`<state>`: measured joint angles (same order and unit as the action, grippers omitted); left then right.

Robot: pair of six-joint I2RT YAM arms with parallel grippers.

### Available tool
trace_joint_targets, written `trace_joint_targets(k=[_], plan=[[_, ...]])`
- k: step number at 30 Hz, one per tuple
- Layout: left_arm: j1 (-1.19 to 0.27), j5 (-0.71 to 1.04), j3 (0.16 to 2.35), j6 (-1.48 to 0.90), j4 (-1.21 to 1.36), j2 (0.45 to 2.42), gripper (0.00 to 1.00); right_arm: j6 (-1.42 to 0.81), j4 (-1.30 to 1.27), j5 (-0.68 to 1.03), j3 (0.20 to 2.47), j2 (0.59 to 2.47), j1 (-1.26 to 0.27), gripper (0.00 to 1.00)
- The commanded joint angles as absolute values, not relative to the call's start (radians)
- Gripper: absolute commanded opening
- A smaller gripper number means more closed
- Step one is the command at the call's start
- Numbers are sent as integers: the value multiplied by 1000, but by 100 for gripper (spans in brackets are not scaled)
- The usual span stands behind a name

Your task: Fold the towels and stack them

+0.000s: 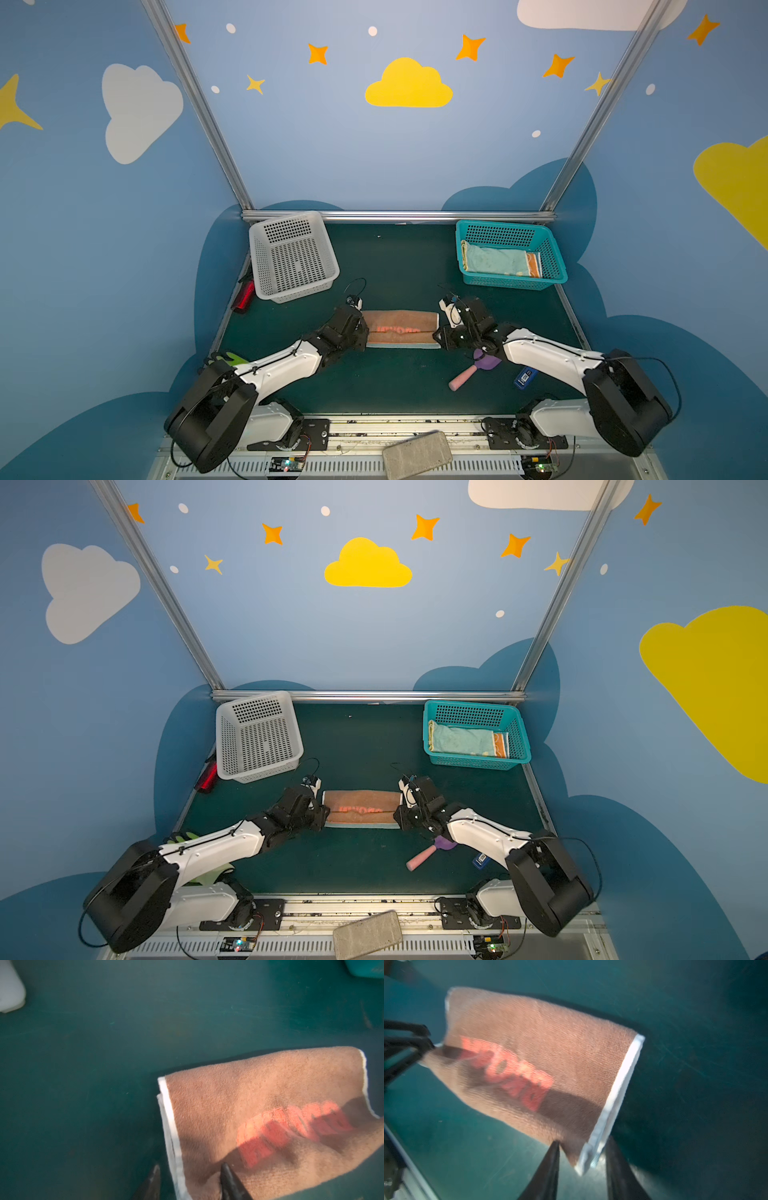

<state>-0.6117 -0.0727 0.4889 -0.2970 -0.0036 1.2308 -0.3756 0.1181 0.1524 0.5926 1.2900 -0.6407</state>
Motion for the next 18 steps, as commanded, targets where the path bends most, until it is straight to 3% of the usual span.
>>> trace_joint_targets(k=[1, 8, 18], plan=[[-616, -126, 488, -311, -54, 1136, 50, -383, 179, 107, 615, 1209, -649, 39], [-616, -159, 499, -300, -78, 964, 62, -380, 184, 168, 715, 1232, -653, 40], [-621, 1, 507, -391, -42, 1091, 60, -421, 155, 239, 757, 1410, -699, 37]])
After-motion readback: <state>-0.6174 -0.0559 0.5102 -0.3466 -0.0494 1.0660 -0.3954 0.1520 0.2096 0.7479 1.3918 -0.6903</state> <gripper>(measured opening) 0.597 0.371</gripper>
